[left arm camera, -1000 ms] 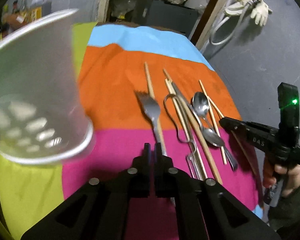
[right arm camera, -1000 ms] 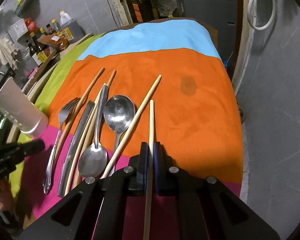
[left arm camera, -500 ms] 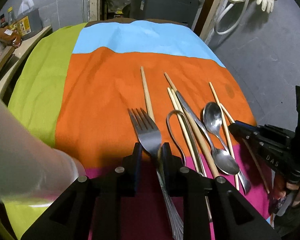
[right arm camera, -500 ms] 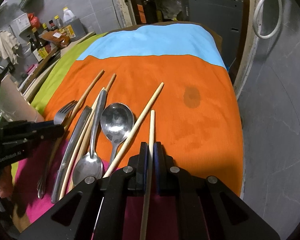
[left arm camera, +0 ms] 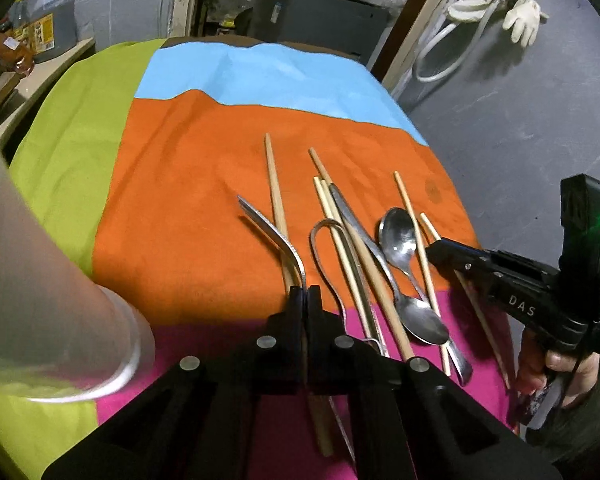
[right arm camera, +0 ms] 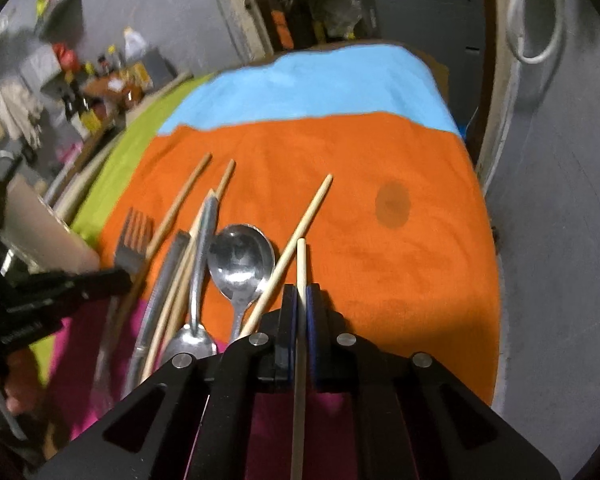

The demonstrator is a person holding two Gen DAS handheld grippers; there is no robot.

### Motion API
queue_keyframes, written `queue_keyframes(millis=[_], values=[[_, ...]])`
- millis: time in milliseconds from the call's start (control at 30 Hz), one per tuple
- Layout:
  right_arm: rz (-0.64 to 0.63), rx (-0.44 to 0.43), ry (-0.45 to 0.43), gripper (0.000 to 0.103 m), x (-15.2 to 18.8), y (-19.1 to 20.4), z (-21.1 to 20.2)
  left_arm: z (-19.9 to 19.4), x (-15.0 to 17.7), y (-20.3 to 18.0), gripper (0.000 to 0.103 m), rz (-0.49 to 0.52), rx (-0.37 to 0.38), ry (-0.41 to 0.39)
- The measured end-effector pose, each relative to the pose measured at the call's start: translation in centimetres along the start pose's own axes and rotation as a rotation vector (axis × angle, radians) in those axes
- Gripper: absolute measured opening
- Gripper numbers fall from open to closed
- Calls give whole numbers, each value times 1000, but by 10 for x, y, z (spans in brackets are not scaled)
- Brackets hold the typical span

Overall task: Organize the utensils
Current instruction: 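Lift the fork with the left tool while the right tool carries the chopstick toward the basket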

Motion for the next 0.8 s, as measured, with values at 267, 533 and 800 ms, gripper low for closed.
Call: queue_keyframes(millis=[267, 533, 800], values=[[-14, -82, -231, 3, 5, 22, -52, -46, -3, -16, 0, 51, -73, -216], [-122, -160, -529, 3, 4, 78, -106, -102, -22, -24, 0, 101, -187, -449], [-163, -315, -775, 3, -19, 139, -154, -163, -34, -11, 0, 110, -267, -590]])
Point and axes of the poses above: each gripper's, at about its wrist camera, not at the fingertips, and z roughly the way its jaws point, y to its left, x to its underside, the point moved 10 cm from there along z, roughly the way its jaws point, and after that the axes turned 14 degrees about z, right-handed, at the moved point
